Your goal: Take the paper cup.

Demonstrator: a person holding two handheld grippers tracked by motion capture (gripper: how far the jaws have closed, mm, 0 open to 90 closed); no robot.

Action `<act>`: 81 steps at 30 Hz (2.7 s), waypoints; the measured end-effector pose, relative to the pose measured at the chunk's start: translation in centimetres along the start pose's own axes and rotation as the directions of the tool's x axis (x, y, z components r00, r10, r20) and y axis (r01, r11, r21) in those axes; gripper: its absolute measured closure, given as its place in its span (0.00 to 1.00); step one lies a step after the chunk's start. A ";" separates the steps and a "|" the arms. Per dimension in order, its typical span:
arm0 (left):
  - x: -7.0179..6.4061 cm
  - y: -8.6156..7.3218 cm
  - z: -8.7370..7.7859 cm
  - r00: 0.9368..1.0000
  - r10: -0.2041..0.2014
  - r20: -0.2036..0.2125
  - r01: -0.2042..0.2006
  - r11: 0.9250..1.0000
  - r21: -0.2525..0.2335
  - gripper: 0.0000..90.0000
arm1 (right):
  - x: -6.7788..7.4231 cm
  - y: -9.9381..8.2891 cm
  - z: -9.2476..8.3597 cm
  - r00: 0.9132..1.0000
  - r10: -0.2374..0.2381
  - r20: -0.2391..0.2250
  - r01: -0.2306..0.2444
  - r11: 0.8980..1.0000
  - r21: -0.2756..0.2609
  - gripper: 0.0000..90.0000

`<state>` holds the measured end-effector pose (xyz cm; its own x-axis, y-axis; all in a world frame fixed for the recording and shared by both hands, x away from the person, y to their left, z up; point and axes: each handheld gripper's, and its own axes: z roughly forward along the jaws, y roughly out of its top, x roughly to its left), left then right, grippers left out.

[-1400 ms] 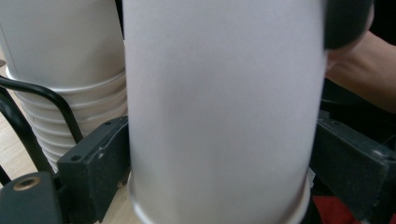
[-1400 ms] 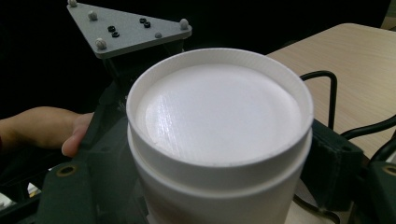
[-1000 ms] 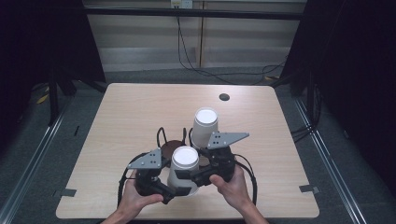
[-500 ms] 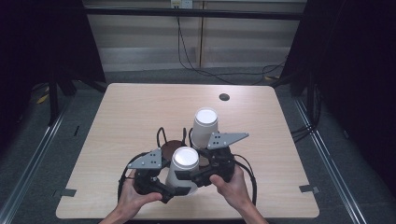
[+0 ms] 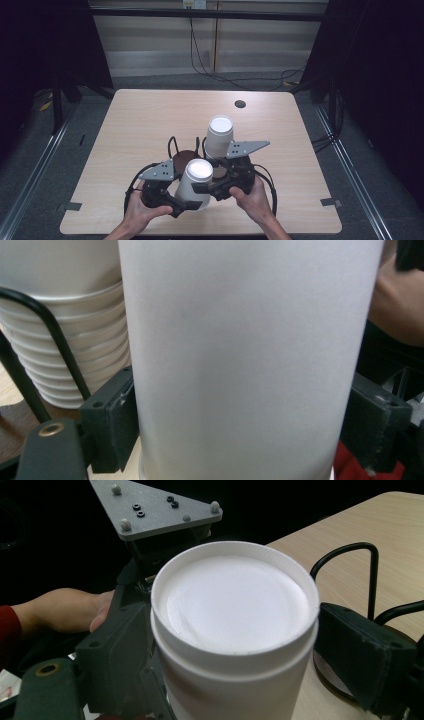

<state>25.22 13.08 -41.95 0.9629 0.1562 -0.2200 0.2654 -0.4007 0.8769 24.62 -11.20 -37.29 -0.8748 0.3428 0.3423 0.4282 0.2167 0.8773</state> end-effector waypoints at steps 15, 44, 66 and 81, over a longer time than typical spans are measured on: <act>0.4 0.3 -0.9 1.000 0.001 -0.023 0.002 0.994 0.110 0.18 | -0.5 0.4 -1.9 1.000 -0.012 0.001 0.012 1.000 0.005 0.16; 0.5 4.2 -1.2 0.986 0.145 -0.083 -0.106 0.925 0.364 0.20 | -0.4 0.1 -2.6 0.993 -0.101 0.054 0.085 0.965 0.248 0.16; 0.0 4.0 0.3 0.979 0.196 -0.055 -0.140 0.843 0.520 0.23 | -1.5 -1.3 -1.3 0.996 -0.092 0.015 0.074 0.880 0.470 0.16; -0.7 3.1 1.4 0.977 0.213 -0.003 -0.171 0.792 0.586 0.23 | -1.7 -1.7 0.5 0.994 -0.108 -0.002 0.090 0.818 0.568 0.17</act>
<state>25.40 10.45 -39.72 0.9972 0.0700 -0.0271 0.0744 -0.8730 0.4821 25.50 -11.63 -39.51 -0.9163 0.3157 0.2464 0.4005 0.7269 0.5578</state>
